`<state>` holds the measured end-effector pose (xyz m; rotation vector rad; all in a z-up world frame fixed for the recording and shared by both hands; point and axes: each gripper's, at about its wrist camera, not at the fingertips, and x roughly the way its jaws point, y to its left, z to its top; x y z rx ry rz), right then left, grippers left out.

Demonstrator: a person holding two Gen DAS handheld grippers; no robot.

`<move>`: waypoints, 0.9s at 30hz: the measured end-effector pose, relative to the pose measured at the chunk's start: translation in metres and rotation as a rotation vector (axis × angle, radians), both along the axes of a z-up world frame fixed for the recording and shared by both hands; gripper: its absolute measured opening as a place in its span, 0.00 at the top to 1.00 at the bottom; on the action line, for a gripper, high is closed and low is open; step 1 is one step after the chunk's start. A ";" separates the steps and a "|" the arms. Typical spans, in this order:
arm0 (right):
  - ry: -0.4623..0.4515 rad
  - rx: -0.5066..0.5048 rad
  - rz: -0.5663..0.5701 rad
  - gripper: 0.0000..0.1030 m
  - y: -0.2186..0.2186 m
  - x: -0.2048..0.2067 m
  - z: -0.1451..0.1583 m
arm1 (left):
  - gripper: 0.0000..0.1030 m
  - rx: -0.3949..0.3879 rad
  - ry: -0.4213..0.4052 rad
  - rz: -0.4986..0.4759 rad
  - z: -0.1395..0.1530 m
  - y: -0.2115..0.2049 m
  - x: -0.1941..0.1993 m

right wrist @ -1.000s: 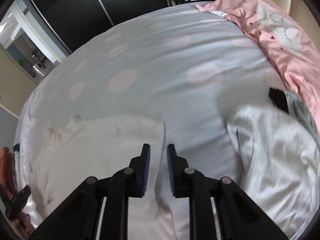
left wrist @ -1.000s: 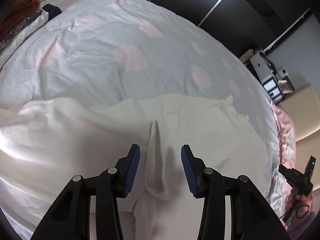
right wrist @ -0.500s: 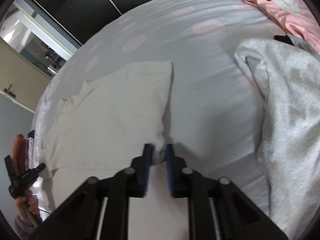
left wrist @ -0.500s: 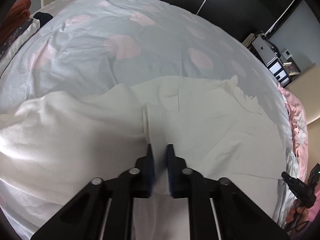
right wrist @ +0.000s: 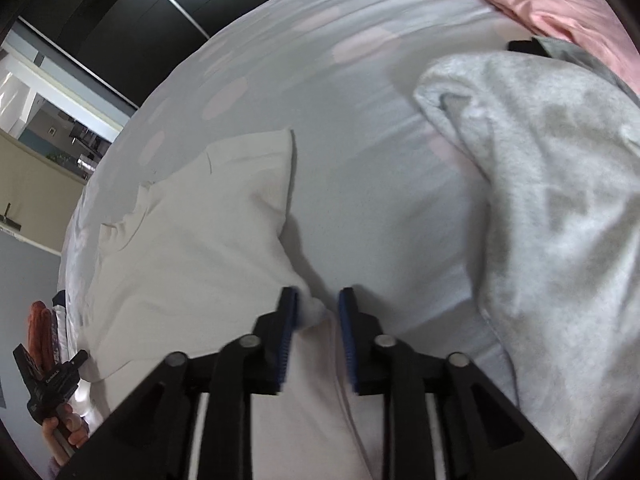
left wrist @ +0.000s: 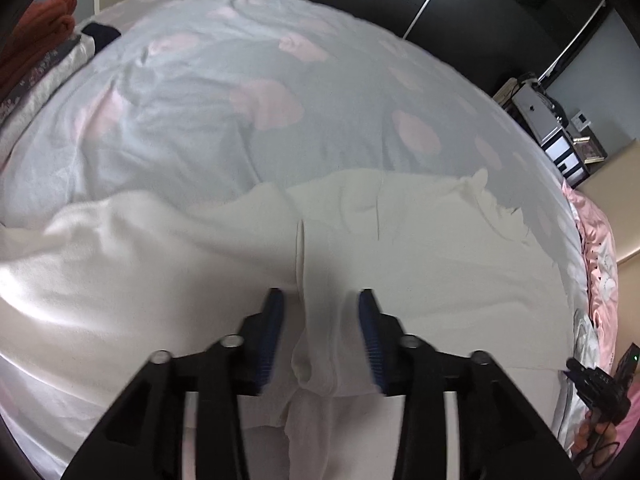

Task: Fold clothes
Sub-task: 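Open the right tool and withdraw both tools from the folded sweater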

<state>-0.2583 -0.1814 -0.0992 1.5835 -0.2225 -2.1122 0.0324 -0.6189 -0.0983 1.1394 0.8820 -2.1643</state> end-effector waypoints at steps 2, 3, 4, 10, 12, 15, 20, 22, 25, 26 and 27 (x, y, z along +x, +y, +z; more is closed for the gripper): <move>0.027 -0.022 -0.010 0.73 0.013 0.015 0.011 | 0.56 -0.008 0.017 0.010 0.005 -0.001 0.002; 0.047 -0.028 -0.006 0.73 0.020 0.028 0.017 | 0.56 -0.006 0.022 0.014 0.007 -0.001 0.003; 0.068 -0.033 -0.001 0.73 0.027 0.041 0.023 | 0.56 0.000 0.028 0.016 0.007 -0.001 0.004; 0.167 0.059 0.005 0.73 0.069 0.143 0.032 | 0.56 -0.021 -0.006 0.008 0.011 0.016 0.003; 0.165 0.075 -0.007 0.73 0.080 0.161 0.030 | 0.56 -0.019 -0.013 -0.003 0.015 0.025 0.004; 0.162 0.100 -0.025 0.73 0.096 0.187 0.028 | 0.56 -0.054 -0.055 -0.026 0.021 0.042 0.004; 0.177 0.136 0.007 0.73 0.090 0.197 0.017 | 0.56 -0.077 -0.055 -0.038 0.043 0.062 0.021; 0.183 0.134 0.015 0.73 0.088 0.200 0.016 | 0.56 -0.079 -0.045 -0.037 0.056 0.064 0.031; 0.213 0.112 0.026 0.73 0.083 0.205 0.023 | 0.56 -0.076 -0.028 -0.040 0.080 0.060 0.048; 0.226 0.109 0.034 0.73 0.082 0.207 0.026 | 0.56 -0.087 -0.028 -0.043 0.088 0.057 0.056; 0.238 0.107 0.040 0.73 0.081 0.210 0.030 | 0.56 -0.111 -0.039 -0.042 0.097 0.053 0.065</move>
